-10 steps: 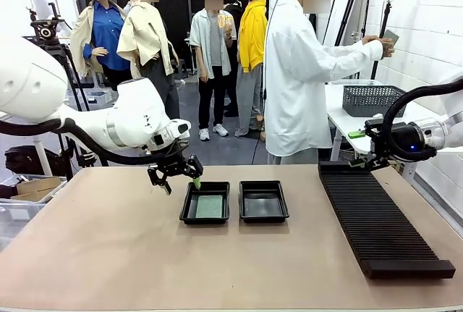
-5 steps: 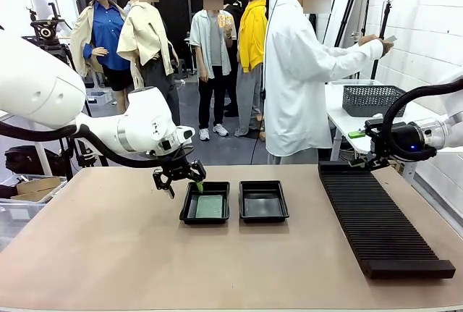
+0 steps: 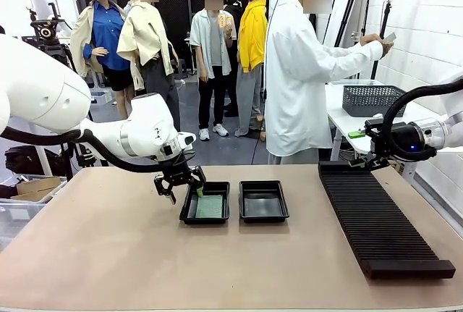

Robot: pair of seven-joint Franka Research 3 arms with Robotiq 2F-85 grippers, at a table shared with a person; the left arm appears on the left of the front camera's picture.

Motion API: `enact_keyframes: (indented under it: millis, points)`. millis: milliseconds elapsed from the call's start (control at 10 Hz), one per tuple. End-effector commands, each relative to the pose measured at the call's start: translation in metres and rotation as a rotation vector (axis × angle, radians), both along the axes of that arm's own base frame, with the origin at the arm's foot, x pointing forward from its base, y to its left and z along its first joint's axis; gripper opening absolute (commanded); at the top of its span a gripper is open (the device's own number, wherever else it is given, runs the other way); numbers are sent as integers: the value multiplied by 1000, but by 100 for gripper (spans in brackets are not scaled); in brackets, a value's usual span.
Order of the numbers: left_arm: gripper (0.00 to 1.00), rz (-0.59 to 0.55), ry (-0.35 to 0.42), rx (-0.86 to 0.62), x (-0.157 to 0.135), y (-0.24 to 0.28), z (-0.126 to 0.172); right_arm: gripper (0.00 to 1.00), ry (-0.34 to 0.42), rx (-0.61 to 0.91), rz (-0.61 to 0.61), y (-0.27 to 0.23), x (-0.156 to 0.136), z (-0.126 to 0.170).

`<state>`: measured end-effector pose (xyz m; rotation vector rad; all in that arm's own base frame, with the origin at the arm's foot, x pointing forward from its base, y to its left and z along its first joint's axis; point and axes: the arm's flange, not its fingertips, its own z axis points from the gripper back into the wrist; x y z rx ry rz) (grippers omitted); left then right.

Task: Inspect and transfer BCBs to ESD trays.
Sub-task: Pick up the ESD tray and place it on the left side of the table.

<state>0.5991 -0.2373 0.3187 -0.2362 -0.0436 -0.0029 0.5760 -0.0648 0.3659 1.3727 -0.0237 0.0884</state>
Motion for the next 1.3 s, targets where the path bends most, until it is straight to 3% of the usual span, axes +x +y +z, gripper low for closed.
enact_keyframes:
  millis: [0,200,300,500,600,900,1000,1100,1200]
  points:
    - [81,5,13,13,3,-3,4,100,15,2,-17,2,2,2]
    - [61,-13,18,10,2,-5,8,100,15,2,-17,2,2,2]
    - [46,-25,28,11,2,-4,7,100,15,2,-17,2,2,2]
    - [8,-29,34,10,3,-2,6,100,15,2,-17,2,2,2]
    - [0,-28,38,10,3,-1,6,100,15,2,-17,2,2,2]
    - [0,-35,54,11,3,3,7,100,15,2,-17,2,2,2]
    - [0,-61,147,-11,1,8,12,100,15,2,-17,2,2,2]
    - [0,-17,45,10,-1,-1,4,100,15,2,-17,2,2,2]
    - [0,-17,45,10,-1,-1,4,100,15,2,-17,2,2,2]
